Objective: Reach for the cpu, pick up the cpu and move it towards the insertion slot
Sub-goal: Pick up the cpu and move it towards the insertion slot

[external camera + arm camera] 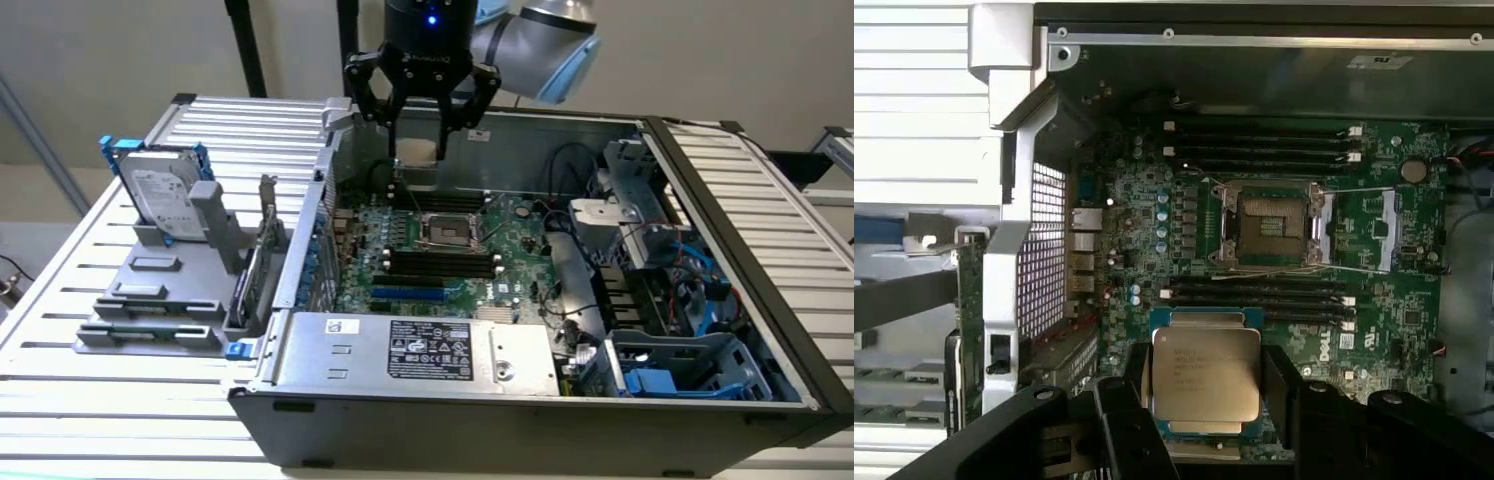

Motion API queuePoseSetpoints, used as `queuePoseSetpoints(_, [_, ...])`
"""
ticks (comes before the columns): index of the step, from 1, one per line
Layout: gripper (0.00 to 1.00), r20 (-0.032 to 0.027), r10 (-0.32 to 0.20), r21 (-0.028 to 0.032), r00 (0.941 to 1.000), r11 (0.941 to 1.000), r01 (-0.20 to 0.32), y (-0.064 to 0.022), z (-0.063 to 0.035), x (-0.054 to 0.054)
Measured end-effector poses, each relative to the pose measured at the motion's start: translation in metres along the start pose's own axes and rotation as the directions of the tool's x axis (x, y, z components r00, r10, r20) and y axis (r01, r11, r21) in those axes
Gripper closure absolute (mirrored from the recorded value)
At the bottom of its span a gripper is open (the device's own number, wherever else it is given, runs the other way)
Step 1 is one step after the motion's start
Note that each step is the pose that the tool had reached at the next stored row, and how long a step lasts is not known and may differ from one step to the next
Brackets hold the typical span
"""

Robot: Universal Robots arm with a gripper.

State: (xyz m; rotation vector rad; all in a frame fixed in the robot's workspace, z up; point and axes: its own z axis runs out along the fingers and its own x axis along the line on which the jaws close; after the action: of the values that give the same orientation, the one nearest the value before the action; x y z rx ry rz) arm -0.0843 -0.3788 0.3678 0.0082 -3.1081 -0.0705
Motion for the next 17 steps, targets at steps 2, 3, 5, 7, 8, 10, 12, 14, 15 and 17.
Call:
queuePoseSetpoints(2, [0.45, 0.0000, 0.000, 0.0005, 1.0000, 1.0000, 0.000, 0.0060, 0.0025, -0.007])
queuePoseSetpoints(3, [0.45, 0.0000, 0.000, 0.0009, 1.0000, 1.0000, 0.000, 0.0096, 0.0039, -0.010])
queuePoseSetpoints(5, [0.45, -0.0001, 0.000, 0.0020, 1.0000, 1.0000, 0.000, 0.0164, 0.0062, -0.016])
queuePoseSetpoints(7, [0.45, -0.0001, 0.000, 0.0032, 1.0000, 1.0000, 0.000, 0.0235, 0.0083, -0.021])
queuePoseSetpoints(8, [0.45, 0.0000, 0.000, 0.0037, 1.0000, 1.0000, 0.000, 0.0272, 0.0094, -0.024])
queuePoseSetpoints(10, [0.45, -0.0001, 0.000, 0.0051, 1.0000, 1.0000, 0.000, 0.0344, 0.0113, -0.029])
queuePoseSetpoints(12, [0.45, 0.0000, 0.000, 0.0064, 1.0000, 1.0000, 0.000, 0.0421, 0.0132, -0.034])
queuePoseSetpoints(14, [0.45, 0.0000, 0.000, 0.0081, 1.0000, 1.0000, 0.000, 0.0494, 0.0148, -0.038])
queuePoseSetpoints(15, [0.45, 0.0001, 0.000, 0.0090, 1.0000, 1.0000, 0.000, 0.0532, 0.0156, -0.041])
queuePoseSetpoints(17, [0.45, 0.0005, 0.000, 0.0108, 1.0000, 0.9999, 0.000, 0.0593, 0.0171, -0.044])
